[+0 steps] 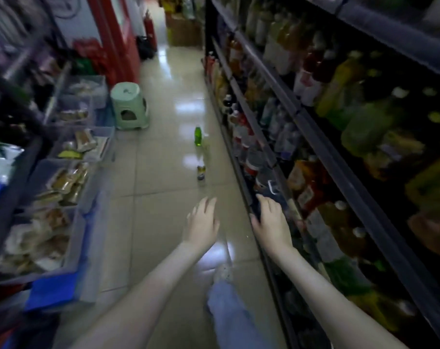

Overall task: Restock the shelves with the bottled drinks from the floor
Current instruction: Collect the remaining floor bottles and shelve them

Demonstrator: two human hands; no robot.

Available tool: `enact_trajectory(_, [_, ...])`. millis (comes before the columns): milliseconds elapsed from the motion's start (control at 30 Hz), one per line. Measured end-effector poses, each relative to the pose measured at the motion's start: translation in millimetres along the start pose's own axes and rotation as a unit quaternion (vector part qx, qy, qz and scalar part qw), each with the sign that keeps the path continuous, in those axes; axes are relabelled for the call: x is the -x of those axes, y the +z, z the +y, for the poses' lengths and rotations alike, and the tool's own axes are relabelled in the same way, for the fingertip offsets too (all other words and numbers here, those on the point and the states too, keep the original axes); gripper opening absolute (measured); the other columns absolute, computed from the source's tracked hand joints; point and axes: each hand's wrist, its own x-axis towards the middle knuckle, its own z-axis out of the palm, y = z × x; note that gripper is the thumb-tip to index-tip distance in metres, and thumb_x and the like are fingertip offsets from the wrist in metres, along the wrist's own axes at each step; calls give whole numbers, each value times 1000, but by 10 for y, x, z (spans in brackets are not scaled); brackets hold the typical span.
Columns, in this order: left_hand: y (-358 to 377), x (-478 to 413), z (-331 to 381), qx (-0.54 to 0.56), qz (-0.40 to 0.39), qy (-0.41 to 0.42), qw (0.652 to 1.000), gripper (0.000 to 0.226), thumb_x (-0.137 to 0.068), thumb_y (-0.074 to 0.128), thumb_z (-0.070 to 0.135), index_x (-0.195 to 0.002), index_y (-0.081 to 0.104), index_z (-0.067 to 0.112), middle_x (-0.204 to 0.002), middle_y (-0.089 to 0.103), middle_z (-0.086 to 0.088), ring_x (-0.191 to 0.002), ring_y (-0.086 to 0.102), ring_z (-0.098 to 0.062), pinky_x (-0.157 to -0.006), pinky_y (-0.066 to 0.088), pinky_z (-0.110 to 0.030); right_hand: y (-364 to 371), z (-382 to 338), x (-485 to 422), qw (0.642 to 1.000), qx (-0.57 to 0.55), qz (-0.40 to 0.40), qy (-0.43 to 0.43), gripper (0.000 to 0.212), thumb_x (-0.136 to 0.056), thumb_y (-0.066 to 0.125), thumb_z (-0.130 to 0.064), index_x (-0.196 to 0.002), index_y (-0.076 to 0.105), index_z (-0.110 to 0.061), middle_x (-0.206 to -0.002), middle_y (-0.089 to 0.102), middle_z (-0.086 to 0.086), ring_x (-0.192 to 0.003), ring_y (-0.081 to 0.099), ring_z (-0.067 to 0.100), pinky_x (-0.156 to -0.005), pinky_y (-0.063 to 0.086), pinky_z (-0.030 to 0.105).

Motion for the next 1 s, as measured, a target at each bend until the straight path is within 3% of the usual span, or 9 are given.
enact_trajectory(133, [-200,-1156,-467,-14,-9,-39,999,57,-91,50,14,-145,35,10,-150,34,-12,-135,35,-31,-107,30,-38,389,-191,-1304,998,-32,-44,-16,54,-94,56,-16,-143,36,-8,-139,46,10,-131,38,26,-107,32,33])
enact_trajectory(300, [-513,-2424,-927,-16,2,-90,996,54,-90,52,13,-142,39,7,-144,41,-15,-126,43,-34,-103,35,-39,717,-440,-2801,993,-24,-113,-37,53,-94,52,-17,-144,34,-9,-141,43,8,-131,37,24,-104,33,32])
enact_trajectory(567, [-588,-4335,-1867,10,-14,-116,993,54,-92,50,15,-144,37,11,-146,39,-11,-128,41,-31,-103,33,-37,1433,-711,-4925,983,-14,-178,-42,50,-95,52,-19,-142,38,-9,-135,48,10,-126,42,26,-100,40,35])
enact_trajectory(767, [-75,-5749,-2700,30,-43,-140,989,53,-92,50,16,-143,38,11,-145,40,-11,-127,41,-31,-105,32,-38,2451,-530,-6186,973,1,-231,-20,48,-97,49,-19,-143,37,-10,-135,47,10,-126,41,26,-101,37,34])
enact_trajectory(1000, [1056,-6512,-3577,69,-37,-192,978,48,-92,52,17,-139,44,10,-139,47,-10,-123,46,-30,-97,38,-37,4299,19,-6937,931,81,-351,-61,50,-99,46,-21,-146,31,-12,-138,45,10,-124,42,28,-95,36,35])
